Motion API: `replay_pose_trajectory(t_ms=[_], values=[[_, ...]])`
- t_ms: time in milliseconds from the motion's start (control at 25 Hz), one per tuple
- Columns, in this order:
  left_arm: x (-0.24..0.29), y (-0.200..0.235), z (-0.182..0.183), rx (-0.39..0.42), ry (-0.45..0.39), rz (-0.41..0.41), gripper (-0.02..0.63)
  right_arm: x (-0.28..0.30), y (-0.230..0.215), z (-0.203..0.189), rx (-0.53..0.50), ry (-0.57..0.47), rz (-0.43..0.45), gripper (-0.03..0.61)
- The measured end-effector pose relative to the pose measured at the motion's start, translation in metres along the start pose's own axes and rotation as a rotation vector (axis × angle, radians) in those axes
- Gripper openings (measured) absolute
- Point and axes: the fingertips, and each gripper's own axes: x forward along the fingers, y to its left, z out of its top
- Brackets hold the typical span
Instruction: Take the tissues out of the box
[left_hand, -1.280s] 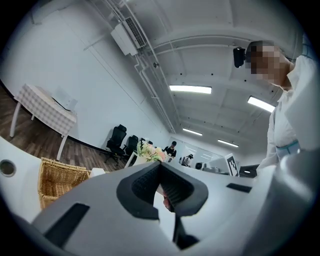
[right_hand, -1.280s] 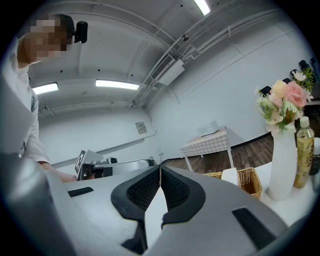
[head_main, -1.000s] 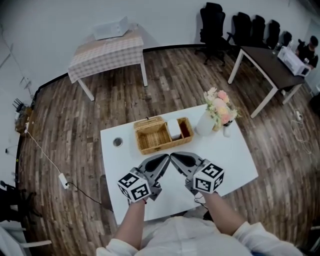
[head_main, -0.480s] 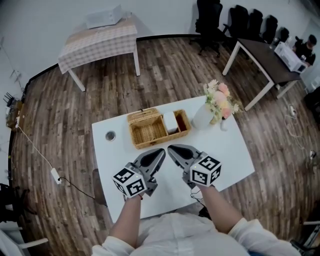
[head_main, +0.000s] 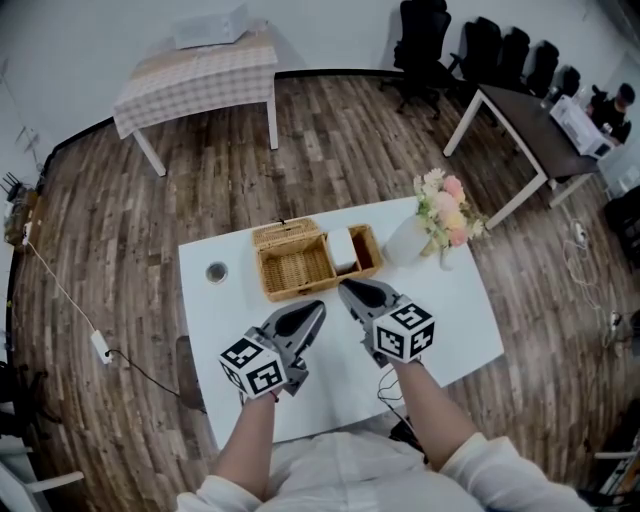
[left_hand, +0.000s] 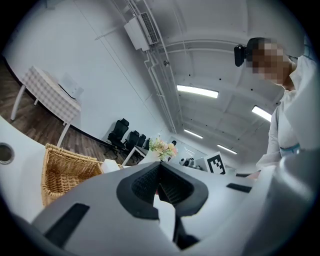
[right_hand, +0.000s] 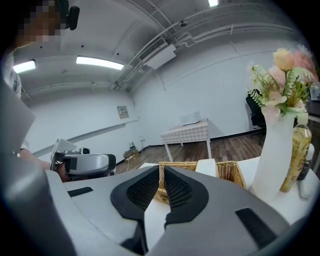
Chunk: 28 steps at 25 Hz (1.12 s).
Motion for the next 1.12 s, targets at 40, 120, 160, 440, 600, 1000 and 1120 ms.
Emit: replay_pose_trajectory(t_ms=[40, 120, 160, 440, 600, 1000, 1120], values=[[-0.001, 0.001, -0.001, 0.0, -0.001, -0.003, 0.001, 0.002, -0.001, -0.001, -0.003, 0.006, -0.003, 0.035], [-0.001, 0.002, -0.003, -0.004, 0.002, -0.004, 0.0, 0.007, -0.002, -0.004, -0.005, 0.014, -0.009, 0.037], [-0.002, 0.002, -0.004, -0.007, 0.004, -0.004, 0.001, 0.009, -0.003, -0.005, -0.005, 0.016, -0.014, 0.037], [-0.002, 0.007, -0.004, -0.011, 0.014, -0.005, 0.0, 0.02, -0.012, -0.013, -0.005, 0.049, -0.041, 0.125], [0.0, 0.009, -0.006, -0.006, 0.023, -0.011, 0.0, 0.023, -0.023, -0.016, -0.007, 0.062, -0.074, 0.158], [0.002, 0.011, -0.006, -0.006, 0.048, -0.014, 0.0, 0.031, -0.041, -0.02, -0.003, 0.092, -0.128, 0.207], [0.001, 0.012, -0.008, -0.004, 0.046, -0.02, 0.0, 0.034, -0.047, -0.023, -0.01, 0.115, -0.149, 0.228]])
